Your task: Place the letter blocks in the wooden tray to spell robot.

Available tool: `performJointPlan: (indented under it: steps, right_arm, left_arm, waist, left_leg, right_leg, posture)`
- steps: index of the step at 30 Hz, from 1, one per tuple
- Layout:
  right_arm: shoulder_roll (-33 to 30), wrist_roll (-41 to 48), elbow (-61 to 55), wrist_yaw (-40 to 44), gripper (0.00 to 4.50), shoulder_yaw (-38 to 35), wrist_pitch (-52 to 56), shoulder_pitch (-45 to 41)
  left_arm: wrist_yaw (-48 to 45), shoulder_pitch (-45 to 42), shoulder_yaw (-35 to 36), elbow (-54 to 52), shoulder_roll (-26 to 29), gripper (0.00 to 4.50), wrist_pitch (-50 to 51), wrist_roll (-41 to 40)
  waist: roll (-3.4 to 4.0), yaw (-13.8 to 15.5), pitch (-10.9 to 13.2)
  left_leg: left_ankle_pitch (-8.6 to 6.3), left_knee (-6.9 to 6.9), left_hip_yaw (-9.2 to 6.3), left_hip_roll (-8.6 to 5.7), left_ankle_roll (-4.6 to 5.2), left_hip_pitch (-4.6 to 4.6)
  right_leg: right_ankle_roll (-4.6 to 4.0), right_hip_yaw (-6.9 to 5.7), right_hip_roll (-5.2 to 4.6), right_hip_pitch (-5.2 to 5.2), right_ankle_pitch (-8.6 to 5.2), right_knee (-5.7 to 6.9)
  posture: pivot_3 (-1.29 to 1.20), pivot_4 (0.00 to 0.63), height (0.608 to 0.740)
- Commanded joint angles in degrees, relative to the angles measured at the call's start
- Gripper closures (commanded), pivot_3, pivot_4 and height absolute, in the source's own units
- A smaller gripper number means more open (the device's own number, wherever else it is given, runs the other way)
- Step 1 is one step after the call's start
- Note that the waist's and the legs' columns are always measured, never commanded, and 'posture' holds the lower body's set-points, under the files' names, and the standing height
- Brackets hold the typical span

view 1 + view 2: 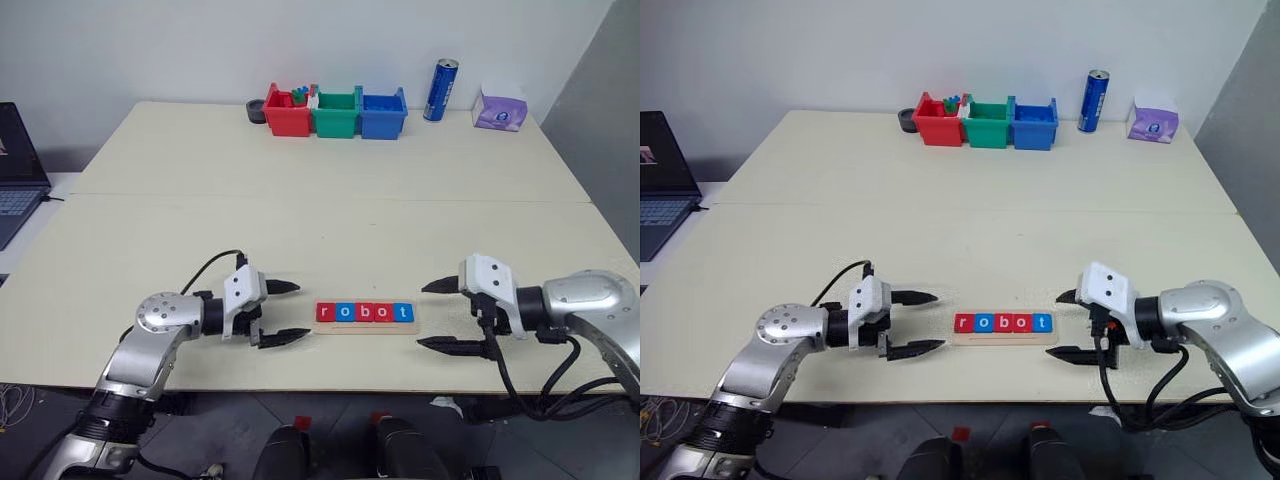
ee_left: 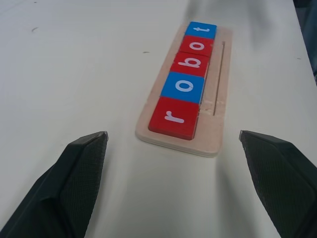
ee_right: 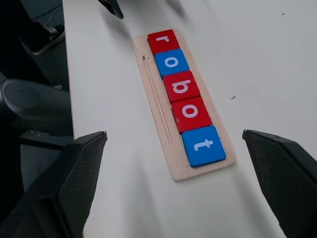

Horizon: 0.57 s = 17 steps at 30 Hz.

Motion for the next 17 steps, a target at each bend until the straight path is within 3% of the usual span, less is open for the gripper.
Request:
performJointPlan:
  steps: [1,17]
  right_arm:
    - [-1.15,1.98,0.04,1.28,0.02,-3.39,-1.55,-0.34]
    - [0.24,0.57,3.44,0.42,0.02,-2.77,-8.87,0.89]
  left_arm:
    - [1.09,1.04,2.95,-5.81,1.27,0.00,3.02,-3.05]
    - [-0.63,2.29,3.70,-10.33,2.68,0.00,5.19,-6.96]
  waist:
    - [0.00,0.00,0.00]
    - [0.00,0.01,0.00]
  left_leg:
    - [0.00,0.00,0.00,0.00,0.00,0.00]
    - [0.00,0.00,0.04,0.00,0.00,0.02]
  right_leg:
    - [0.00,0.00,0.00,0.00,0.00,0.00]
    - [0.01,0.03,0.00,0.00,0.00,-0.01]
  posture:
    - [0.00,0.150,0.740]
    - [0.00,0.150,0.740]
